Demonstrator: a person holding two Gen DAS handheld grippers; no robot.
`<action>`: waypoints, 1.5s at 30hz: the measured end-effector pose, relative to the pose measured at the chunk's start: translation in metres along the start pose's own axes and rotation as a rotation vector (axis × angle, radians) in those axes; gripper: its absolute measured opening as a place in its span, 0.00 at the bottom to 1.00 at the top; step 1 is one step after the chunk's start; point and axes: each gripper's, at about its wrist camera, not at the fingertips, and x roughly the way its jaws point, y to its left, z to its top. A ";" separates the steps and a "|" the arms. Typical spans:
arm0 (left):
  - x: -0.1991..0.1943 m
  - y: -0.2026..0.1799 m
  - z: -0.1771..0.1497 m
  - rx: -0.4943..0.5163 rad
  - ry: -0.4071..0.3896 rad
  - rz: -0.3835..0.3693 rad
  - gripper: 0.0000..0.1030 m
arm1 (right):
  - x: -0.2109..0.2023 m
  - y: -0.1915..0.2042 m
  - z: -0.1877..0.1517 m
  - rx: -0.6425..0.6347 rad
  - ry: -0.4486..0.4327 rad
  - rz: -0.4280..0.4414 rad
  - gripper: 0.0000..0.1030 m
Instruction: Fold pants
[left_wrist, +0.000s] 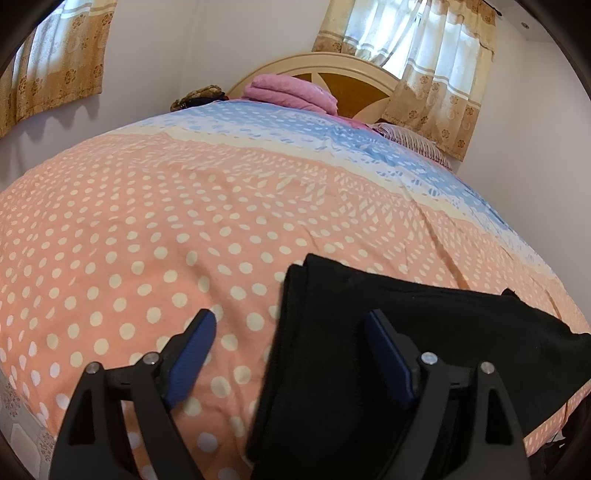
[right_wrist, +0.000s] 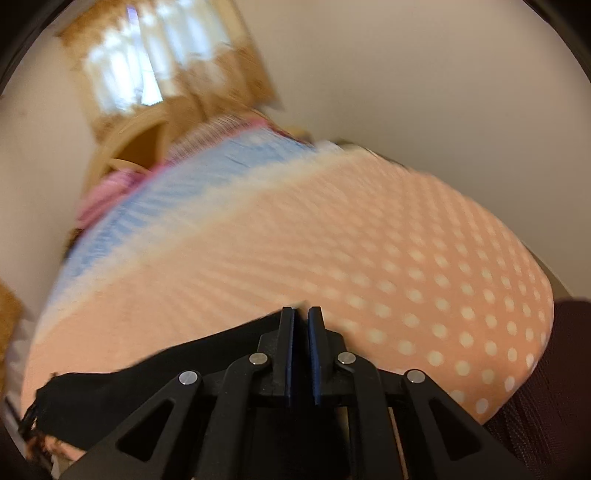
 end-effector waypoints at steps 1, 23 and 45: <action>0.000 0.000 -0.001 0.000 0.000 -0.001 0.83 | -0.002 -0.005 -0.002 0.008 -0.029 -0.035 0.52; -0.001 0.006 -0.010 0.020 -0.036 0.022 0.91 | -0.033 0.255 -0.202 -0.848 0.133 0.320 0.61; -0.055 -0.021 -0.018 0.098 -0.154 0.067 0.93 | -0.025 0.283 -0.165 -0.583 0.145 0.504 0.61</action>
